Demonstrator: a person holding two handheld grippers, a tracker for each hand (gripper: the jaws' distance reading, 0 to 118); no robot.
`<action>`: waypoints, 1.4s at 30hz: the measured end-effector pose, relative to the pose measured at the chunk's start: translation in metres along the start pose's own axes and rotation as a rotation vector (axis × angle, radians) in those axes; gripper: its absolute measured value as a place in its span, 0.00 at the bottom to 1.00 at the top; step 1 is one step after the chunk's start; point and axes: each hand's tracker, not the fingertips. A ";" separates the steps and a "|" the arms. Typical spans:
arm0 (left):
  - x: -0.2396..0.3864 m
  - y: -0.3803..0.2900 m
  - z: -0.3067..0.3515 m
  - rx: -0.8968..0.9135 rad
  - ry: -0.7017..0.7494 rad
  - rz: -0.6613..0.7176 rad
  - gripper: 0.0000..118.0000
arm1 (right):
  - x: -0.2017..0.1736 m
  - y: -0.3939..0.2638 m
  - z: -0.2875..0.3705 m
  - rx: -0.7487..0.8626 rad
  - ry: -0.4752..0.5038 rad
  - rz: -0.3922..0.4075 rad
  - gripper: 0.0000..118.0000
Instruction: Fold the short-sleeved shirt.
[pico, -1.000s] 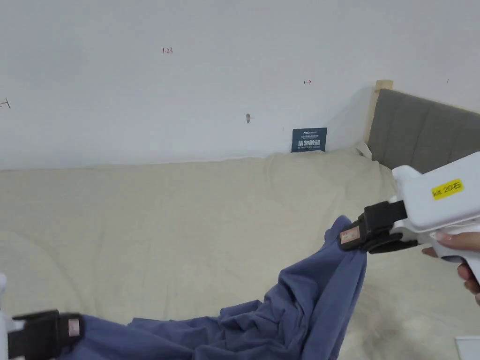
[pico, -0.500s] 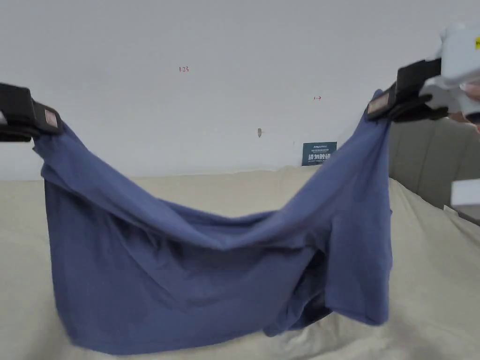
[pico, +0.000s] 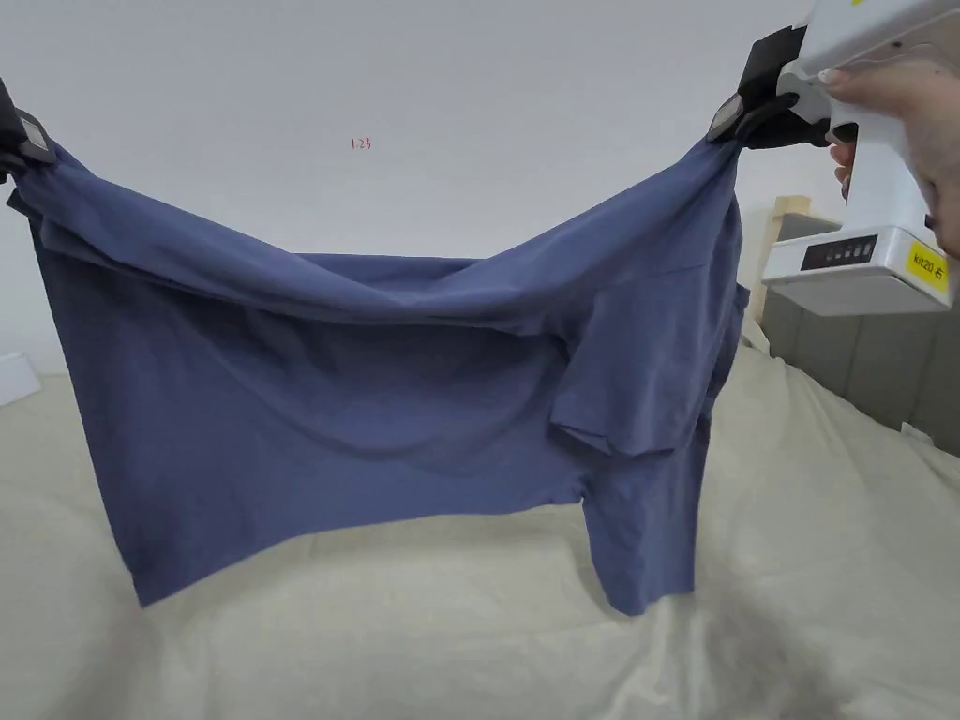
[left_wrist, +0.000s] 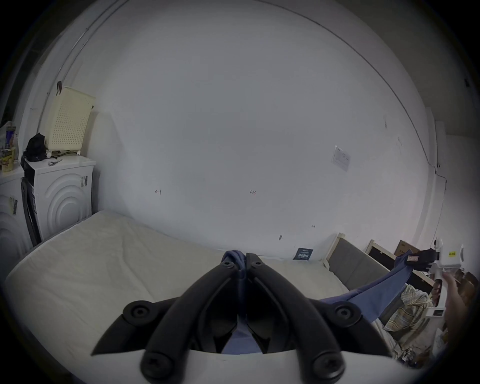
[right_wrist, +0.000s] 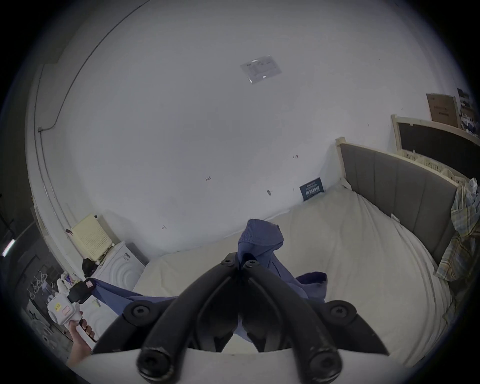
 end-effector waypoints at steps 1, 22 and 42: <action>-0.003 -0.009 0.001 0.002 -0.003 0.001 0.03 | 0.002 -0.009 0.000 0.007 -0.001 0.020 0.00; -0.059 -0.262 0.144 -0.527 0.092 -0.022 0.03 | 0.148 -0.285 0.096 -0.318 -0.052 -0.128 0.00; -0.047 -0.275 0.159 -0.559 0.134 -0.083 0.97 | 0.162 -0.313 0.125 -0.014 -0.142 -0.065 0.91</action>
